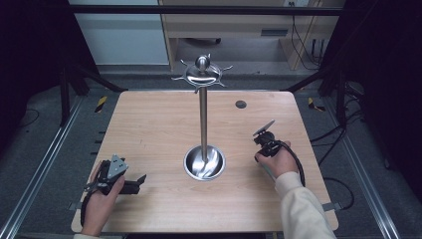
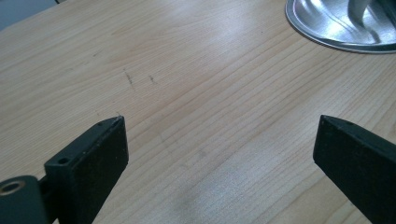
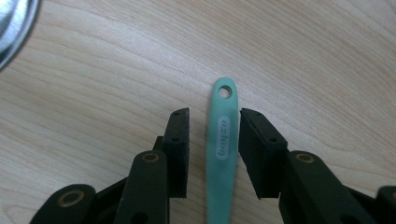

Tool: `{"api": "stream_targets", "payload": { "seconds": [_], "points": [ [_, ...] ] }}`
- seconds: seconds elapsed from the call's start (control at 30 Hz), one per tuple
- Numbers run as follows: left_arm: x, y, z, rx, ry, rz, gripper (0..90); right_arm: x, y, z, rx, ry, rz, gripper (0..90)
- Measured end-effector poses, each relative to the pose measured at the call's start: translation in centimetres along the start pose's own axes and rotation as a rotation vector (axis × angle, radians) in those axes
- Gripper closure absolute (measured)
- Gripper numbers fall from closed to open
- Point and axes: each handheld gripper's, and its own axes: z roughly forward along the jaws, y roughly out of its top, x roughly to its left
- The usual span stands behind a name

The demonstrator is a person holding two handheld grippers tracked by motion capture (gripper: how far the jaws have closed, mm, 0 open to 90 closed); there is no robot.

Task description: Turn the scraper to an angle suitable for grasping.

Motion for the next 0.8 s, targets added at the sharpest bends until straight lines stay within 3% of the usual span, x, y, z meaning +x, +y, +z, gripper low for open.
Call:
{"api": "stream_targets", "payload": {
  "seconds": [0.53, 0.8],
  "points": [
    [-0.01, 0.01, 0.03, 0.001, -0.001, 0.002, 3.2, -0.38, 0.07, 0.92, 0.038, -0.004, 0.012, 73.0],
    [0.01, 0.00, 0.04, 0.002, -0.003, 0.002, 3.1, -0.64, -0.10, 0.49, 0.010, 0.002, 0.019, 74.1]
  ]
}}
